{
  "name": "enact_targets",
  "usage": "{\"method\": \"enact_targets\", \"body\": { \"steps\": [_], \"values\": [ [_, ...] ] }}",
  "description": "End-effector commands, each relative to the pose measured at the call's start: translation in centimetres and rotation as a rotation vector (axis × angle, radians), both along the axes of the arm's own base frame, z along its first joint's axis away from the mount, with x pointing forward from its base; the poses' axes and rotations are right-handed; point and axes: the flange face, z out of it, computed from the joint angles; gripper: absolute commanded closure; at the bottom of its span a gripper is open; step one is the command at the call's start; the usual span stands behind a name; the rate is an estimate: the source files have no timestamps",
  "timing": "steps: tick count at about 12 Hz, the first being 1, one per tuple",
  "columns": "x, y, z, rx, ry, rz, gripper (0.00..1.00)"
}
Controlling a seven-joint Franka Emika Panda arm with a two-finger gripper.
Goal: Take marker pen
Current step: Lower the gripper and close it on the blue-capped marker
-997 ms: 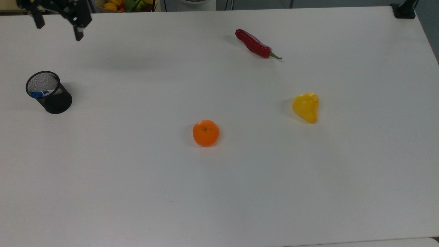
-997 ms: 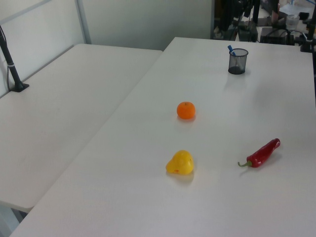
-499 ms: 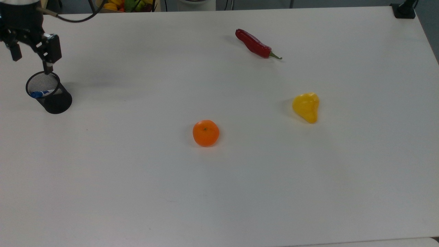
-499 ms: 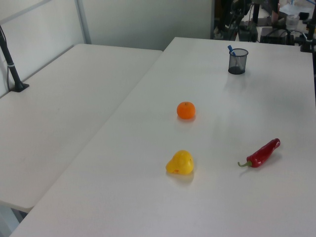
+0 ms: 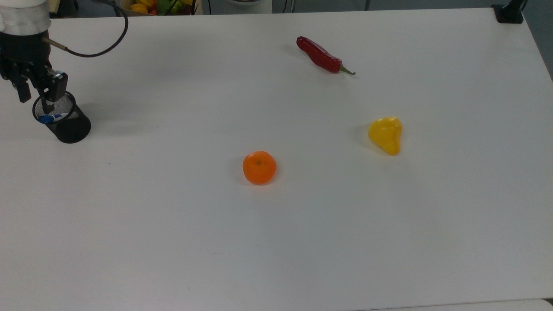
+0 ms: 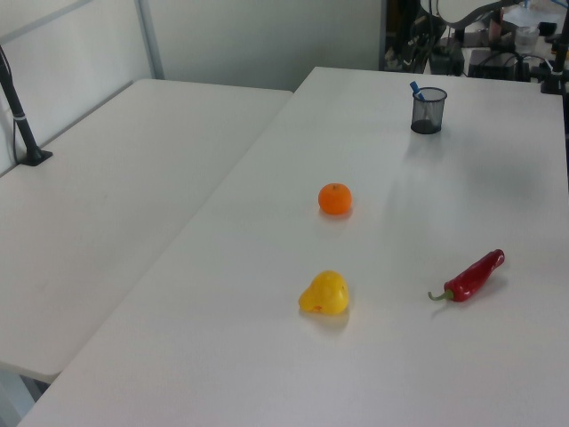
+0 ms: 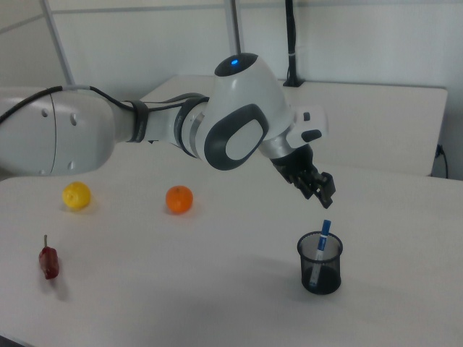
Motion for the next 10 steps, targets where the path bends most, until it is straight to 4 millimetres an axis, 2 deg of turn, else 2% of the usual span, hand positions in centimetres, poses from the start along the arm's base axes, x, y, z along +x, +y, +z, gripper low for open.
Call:
{"method": "enact_targets", "body": {
  "steps": [1, 3, 6, 8, 10],
  "values": [
    [0.7, -0.7, -1.8, -0.015, -0.016, -0.012, 0.47],
    [0.7, -1.5, -2.9, -0.024, -0.017, -0.018, 0.46],
    [0.7, -1.5, -4.9, -0.053, 0.023, 0.004, 0.46],
    [0.7, -1.4, -5.0, -0.06, 0.029, 0.01, 0.46],
    [0.7, -1.4, -6.2, -0.071, 0.056, 0.021, 0.46]
  ]
}}
